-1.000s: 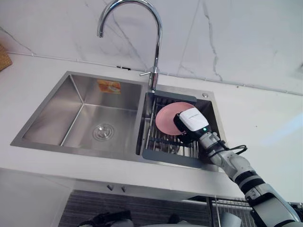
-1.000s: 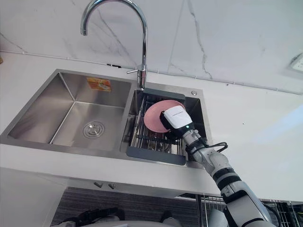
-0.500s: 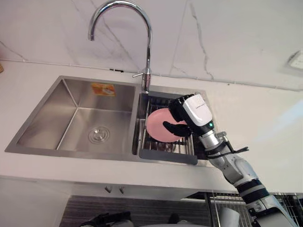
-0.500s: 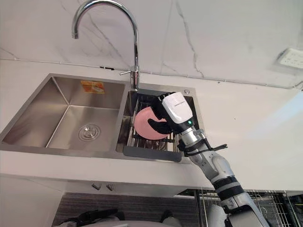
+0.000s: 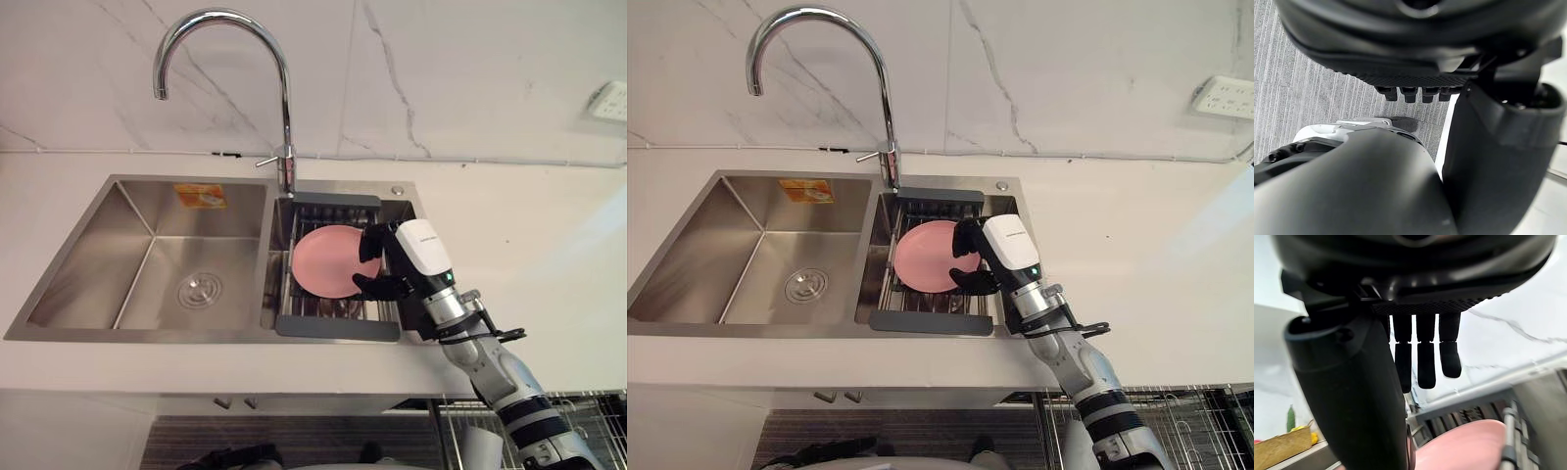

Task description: Walk over to the sink, pick up the cup, carry it to the dishwasher, place the cup inside the dishwasher, then close the dishwasher door

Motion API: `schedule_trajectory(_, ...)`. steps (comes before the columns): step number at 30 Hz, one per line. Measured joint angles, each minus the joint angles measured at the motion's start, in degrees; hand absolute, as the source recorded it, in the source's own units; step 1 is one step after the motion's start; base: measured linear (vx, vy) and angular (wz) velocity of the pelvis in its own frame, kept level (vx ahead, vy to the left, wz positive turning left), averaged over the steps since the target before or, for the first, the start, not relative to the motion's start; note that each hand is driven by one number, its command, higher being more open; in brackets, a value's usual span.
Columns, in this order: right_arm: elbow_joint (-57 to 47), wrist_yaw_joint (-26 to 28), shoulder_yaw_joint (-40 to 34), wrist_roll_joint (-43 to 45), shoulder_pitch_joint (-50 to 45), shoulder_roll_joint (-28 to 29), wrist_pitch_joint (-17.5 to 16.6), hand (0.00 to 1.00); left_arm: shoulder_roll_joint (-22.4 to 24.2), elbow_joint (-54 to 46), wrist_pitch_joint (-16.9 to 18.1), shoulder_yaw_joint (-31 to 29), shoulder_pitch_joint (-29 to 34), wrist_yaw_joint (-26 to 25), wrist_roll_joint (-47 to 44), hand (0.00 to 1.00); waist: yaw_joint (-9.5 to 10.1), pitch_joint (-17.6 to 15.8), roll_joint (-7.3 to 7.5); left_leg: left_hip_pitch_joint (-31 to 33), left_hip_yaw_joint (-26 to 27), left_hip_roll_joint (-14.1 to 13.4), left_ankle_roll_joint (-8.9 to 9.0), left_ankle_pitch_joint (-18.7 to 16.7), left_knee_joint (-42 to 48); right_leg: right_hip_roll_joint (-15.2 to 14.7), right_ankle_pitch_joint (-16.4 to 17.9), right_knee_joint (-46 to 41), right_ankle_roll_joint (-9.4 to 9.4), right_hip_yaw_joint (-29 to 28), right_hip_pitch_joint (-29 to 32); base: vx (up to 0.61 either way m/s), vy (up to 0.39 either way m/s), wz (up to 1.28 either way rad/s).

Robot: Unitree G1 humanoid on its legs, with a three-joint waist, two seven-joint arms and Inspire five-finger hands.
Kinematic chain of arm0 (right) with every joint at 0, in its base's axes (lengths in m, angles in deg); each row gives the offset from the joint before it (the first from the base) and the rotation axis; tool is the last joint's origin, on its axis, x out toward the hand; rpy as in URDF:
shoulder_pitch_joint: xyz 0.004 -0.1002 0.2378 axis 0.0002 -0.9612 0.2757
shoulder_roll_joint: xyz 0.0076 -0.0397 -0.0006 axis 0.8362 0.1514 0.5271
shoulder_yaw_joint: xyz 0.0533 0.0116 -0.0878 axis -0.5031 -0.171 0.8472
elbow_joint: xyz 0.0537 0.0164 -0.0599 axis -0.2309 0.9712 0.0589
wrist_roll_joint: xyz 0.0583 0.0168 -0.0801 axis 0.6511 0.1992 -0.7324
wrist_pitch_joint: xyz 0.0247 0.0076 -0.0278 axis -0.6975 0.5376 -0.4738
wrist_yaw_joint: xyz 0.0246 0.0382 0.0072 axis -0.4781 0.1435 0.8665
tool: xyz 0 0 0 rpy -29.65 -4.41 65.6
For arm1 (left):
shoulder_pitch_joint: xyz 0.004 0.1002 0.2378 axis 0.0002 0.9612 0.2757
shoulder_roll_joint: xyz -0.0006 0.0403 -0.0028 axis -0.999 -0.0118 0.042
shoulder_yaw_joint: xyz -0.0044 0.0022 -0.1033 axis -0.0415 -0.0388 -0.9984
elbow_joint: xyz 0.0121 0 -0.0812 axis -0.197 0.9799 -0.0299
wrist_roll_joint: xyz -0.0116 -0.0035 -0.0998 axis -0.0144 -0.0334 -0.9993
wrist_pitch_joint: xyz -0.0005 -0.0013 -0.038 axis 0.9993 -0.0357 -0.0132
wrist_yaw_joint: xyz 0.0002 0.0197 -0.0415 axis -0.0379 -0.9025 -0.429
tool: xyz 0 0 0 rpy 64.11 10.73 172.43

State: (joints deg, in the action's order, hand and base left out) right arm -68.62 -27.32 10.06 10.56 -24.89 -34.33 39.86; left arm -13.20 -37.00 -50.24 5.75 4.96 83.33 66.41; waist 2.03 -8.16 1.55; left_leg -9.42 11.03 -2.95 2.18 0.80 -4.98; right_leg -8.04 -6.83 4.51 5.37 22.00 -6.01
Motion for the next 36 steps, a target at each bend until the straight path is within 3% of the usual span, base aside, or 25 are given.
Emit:
schedule_trajectory(11,0.01,14.14,-0.74,5.88,-1.34,0.11,3.24,1.00,0.03,0.21,-0.04,0.09,0.02,-0.38,-0.01,1.00,-0.05,0.37,0.06,-0.10,0.00,-0.01,0.11,-0.07,0.01,-0.04,0.06,-0.04,-0.05,0.11,-0.11,0.00,0.000,0.00)
schedule_trajectory(18,0.01,20.03,-0.78,8.03,-1.33,-0.27,3.48,1.00,0.02,0.20,-0.34,0.07,0.02,-0.46,-0.03,1.00,-0.04,0.62,0.24,-0.05,-0.07,0.00,0.10,-0.07,0.01,-0.06,0.09,-0.08,-0.03,0.19,-0.11,0.00,0.000,0.00)
schedule_trajectory(26,0.02,20.59,-1.17,7.33,-1.32,-0.58,3.55,1.00,0.02,0.24,-0.57,0.08,0.04,-0.92,-0.56,1.00,-0.05,0.76,0.46,-0.08,-0.03,0.00,0.10,-0.08,0.00,-0.09,0.11,-0.20,-0.05,0.14,-0.10,0.00,0.000,0.00)
schedule_trajectory(30,0.29,19.83,-1.15,4.01,-1.16,-0.58,5.16,1.00,0.01,0.21,-0.64,0.12,0.03,-0.92,-0.58,1.00,0.00,0.79,0.51,-0.08,-0.03,0.01,0.10,-0.07,0.00,-0.11,0.11,-0.20,-0.05,0.16,-0.09,0.00,0.000,0.00)
schedule_trajectory(36,2.98,14.94,-0.04,-2.37,0.68,-0.46,7.76,1.00,-0.01,0.21,-0.68,0.46,0.03,-0.98,-1.08,1.00,0.34,0.98,0.59,-0.04,-0.14,0.03,0.09,-0.06,-0.01,-0.12,0.11,-0.20,-0.05,0.40,-0.09,0.00,0.000,0.00)
